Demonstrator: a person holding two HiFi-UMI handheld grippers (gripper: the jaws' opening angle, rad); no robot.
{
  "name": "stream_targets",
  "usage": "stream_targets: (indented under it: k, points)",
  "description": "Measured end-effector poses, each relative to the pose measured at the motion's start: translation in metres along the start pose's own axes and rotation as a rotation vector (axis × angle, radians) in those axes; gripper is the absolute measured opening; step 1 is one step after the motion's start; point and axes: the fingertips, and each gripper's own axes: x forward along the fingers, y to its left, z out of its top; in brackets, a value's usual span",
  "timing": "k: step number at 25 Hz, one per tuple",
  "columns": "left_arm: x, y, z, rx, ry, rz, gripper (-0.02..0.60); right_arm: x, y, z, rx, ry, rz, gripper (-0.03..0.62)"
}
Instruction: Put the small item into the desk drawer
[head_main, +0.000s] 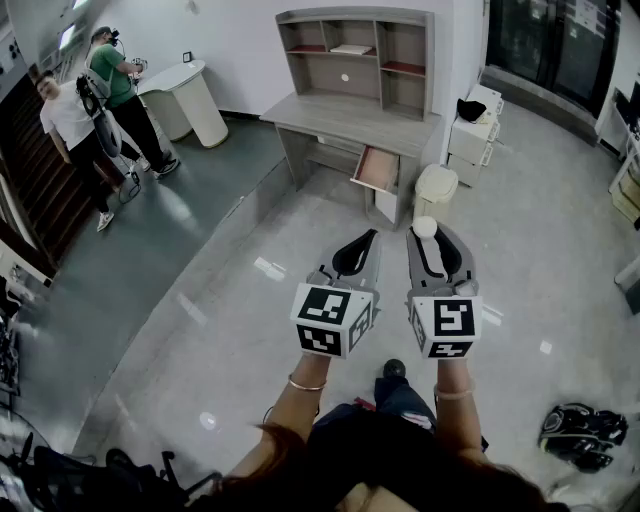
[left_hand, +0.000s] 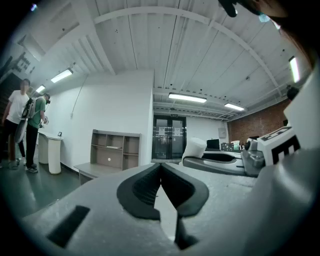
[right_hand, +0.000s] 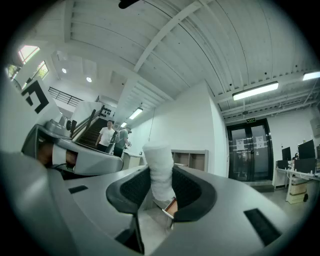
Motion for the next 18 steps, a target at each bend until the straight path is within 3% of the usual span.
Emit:
stream_targets:
  k: [18]
  points:
    - [0.171, 0.025, 0.0, -0.021, -0.005, 0.081, 0.015, 0.116, -0.116, -0.037, 0.043, -0.003, 0.069, 0.13]
